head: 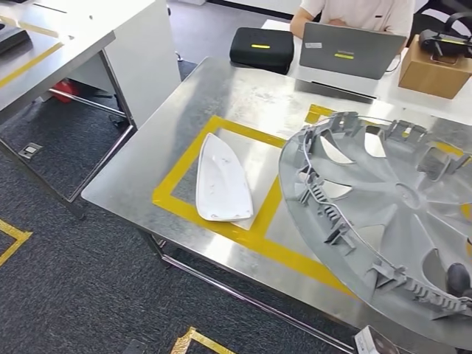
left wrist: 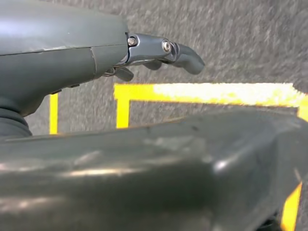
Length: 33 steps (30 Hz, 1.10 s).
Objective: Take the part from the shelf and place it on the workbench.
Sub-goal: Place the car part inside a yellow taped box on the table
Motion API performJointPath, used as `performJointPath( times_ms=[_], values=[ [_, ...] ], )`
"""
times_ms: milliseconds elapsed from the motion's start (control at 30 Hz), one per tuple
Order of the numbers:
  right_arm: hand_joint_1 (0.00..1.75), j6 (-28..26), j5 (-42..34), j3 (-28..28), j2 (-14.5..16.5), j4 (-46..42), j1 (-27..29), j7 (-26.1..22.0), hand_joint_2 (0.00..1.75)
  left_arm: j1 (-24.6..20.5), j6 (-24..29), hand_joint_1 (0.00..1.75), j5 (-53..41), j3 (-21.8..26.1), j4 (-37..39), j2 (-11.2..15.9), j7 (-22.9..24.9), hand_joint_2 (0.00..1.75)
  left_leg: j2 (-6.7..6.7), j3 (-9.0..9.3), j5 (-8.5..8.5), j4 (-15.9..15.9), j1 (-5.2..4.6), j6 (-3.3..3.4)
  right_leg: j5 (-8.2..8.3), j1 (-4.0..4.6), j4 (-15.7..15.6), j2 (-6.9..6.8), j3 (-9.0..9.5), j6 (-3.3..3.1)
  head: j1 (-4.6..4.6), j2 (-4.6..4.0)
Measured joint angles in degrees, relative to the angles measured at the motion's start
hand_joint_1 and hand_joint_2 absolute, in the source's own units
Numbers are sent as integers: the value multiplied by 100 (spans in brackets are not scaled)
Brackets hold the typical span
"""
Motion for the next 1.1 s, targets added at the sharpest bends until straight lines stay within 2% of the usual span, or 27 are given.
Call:
performJointPath(
  times_ms=[33,67,100,133,167,200,233,300,333,400,433,467,533,567,600,633,667,700,767,800,833,900,967,1100],
  values=[
    [175,0,-2,3,0,6,-16,3,175,1,1,0,-1,-13,1,2,3,0,74,1,5,-9,-8,11,-185,2,354,-170,-170,24,15,0],
    [175,0,-2,5,0,14,-33,8,175,4,2,0,-1,-26,1,2,6,0,156,-4,3,-8,-12,16,-349,-10,733,-263,-351,50,22,0],
    [175,0,-3,5,0,23,-44,15,175,8,4,0,-1,-38,1,-1,9,0,237,-6,-1,-5,-15,16,-436,-25,1020,-313,-481,77,25,0],
    [175,0,-2,4,0,33,-45,22,175,7,6,0,-1,-48,1,-4,12,0,315,-5,-7,-2,-13,11,-418,-42,1116,-340,-519,103,28,0],
    [175,0,-1,3,0,42,-44,26,175,2,9,0,-1,-56,1,-9,12,0,383,-3,-16,5,-6,-2,-299,-60,989,-370,-443,126,30,0],
    [175,0,1,2,0,48,-44,28,175,-5,14,0,0,-60,1,-16,12,0,446,3,-31,20,2,-24,-110,-77,655,-442,-258,148,32,0],
    [175,0,1,3,0,51,-49,27,175,-13,19,0,0,-61,1,-18,12,0,504,9,-54,45,0,-58,37,-81,252,-590,-41,173,35,0],
    [175,0,-1,7,0,58,-61,27,175,-24,29,0,-1,-63,1,-6,12,0,602,10,-113,121,-29,-130,186,-72,-313,-808,278,140,42,0],
    [175,0,0,7,0,62,-64,28,175,-27,32,0,-1,-63,1,0,12,0,651,11,-132,147,-50,-156,171,-59,-383,-841,315,103,39,0],
    [175,0,2,2,0,65,-55,32,175,-38,36,0,-1,-63,1,1,12,0,741,18,-156,167,-54,-195,182,-55,-366,-707,295,5,28,0],
    [175,-1,2,0,0,65,-52,33,175,-44,36,0,-1,-63,1,1,11,0,697,13,-205,207,-40,-220,192,-59,-362,-644,284,-28,20,0],
    [175,-1,2,-1,0,65,-54,33,175,-48,37,0,-2,-64,1,2,10,0,591,-32,-313,338,-24,-245,204,-64,-365,-578,280,-63,12,0],
    [175,-1,1,6,0,66,-63,33,175,-42,38,0,-2,-65,1,3,10,0,299,-277,-669,940,-5,-276,220,-68,-369,-450,276,-116,-11,0],
    [175,-1,2,8,0,68,-67,32,175,-28,38,0,-2,-66,1,1,10,0,217,-459,-851,1343,-4,-276,223,-61,-368,-380,273,-134,-16,0],
    [175,-1,2,9,0,69,-68,30,175,-15,38,0,-2,-66,1,-2,10,0,180,-618,-961,1676,-5,-269,226,-50,-368,-302,272,-147,-17,0],
    [175,0,3,9,0,71,-66,26,175,-5,38,0,0,-66,1,-4,10,0,163,-713,-967,1848,-7,-253,228,-37,-367,-229,272,-155,-16,0],
    [175,0,3,8,0,71,-66,21,175,-2,38,0,2,-66,1,-5,10,0,151,-712,-855,1804,-11,-224,232,-23,-366,-159,275,-160,-17,0],
    [175,0,3,8,0,72,-66,13,175,-6,38,0,5,-66,1,-4,10,0,133,-613,-648,1543,-22,-181,234,-11,-366,-101,282,-163,-18,0],
    [175,0,3,4,0,73,-68,-6,175,-29,31,0,15,-66,1,10,10,0,56,-299,-237,768,-58,-63,233,13,-359,-21,291,-161,-16,0],
    [175,0,3,2,0,73,-71,-15,175,-43,27,0,19,-66,1,16,9,0,19,-183,-134,474,-74,-25,234,19,-350,6,282,-152,-16,0],
    [175,0,3,0,0,74,-76,-21,175,-55,22,0,26,-67,1,21,7,0,-8,-127,-98,306,-82,-14,230,22,-338,23,264,-141,-11,0],
    [175,0,3,-2,0,75,-86,-27,175,-67,18,0,40,-68,1,11,4,0,-23,-120,-102,231,-85,-82,226,13,-324,30,234,-141,-9,0],
    [175,0,3,-2,0,79,-93,-29,175,-64,16,0,52,-68,1,8,3,0,-34,-129,-93,229,-93,-123,228,3,-332,15,233,-143,-7,0],
    [175,0,2,-2,0,84,-123,-21,175,-66,16,0,58,-68,1,8,2,0,-41,-139,-80,235,-108,-90,256,-13,-365,9,243,-96,-5,0]
  ],
)
